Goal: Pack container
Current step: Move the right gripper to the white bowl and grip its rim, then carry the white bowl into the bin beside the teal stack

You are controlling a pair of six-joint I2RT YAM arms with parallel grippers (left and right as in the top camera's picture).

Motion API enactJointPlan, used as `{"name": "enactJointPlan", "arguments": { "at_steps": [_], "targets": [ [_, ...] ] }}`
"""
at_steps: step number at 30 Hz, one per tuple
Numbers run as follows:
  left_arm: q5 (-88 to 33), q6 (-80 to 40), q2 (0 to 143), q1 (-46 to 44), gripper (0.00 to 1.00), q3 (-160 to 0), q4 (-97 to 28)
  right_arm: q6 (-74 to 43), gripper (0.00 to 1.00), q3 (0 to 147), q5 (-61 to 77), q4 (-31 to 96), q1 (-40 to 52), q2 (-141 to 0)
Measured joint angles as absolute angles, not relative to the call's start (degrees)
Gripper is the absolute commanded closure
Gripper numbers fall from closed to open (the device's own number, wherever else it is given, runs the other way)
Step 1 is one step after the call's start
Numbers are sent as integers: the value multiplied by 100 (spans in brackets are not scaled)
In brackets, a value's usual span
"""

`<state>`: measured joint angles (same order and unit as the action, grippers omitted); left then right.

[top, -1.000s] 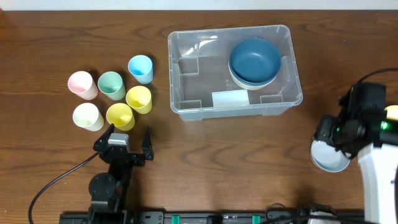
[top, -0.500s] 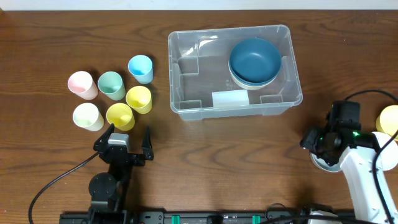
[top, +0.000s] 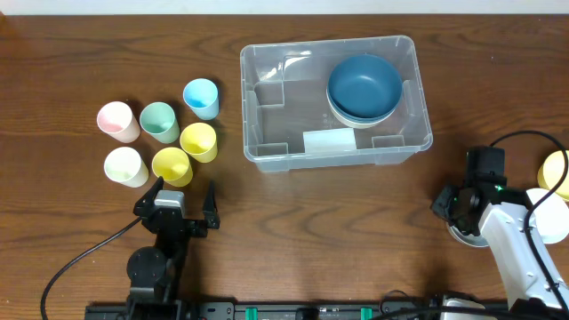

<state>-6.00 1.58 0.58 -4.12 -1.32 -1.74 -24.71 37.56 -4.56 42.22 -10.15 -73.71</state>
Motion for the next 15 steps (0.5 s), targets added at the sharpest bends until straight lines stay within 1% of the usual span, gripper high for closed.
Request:
{"name": "enactJointPlan", "arguments": {
  "at_steps": [3, 6, 15],
  "targets": [
    [-598, 158, 58, -412, 2, -132, -174, -2486, 94, 3754, -504, 4211, -1015, -7435],
    [-600, 158, 58, -412, 2, -132, -174, -2497, 99, 3754, -589, 4206, -1015, -7456],
    [-600, 158, 58, -412, 2, -132, -174, -2499, 99, 3754, -725, 4143, -1015, -7454]
  ]
}}
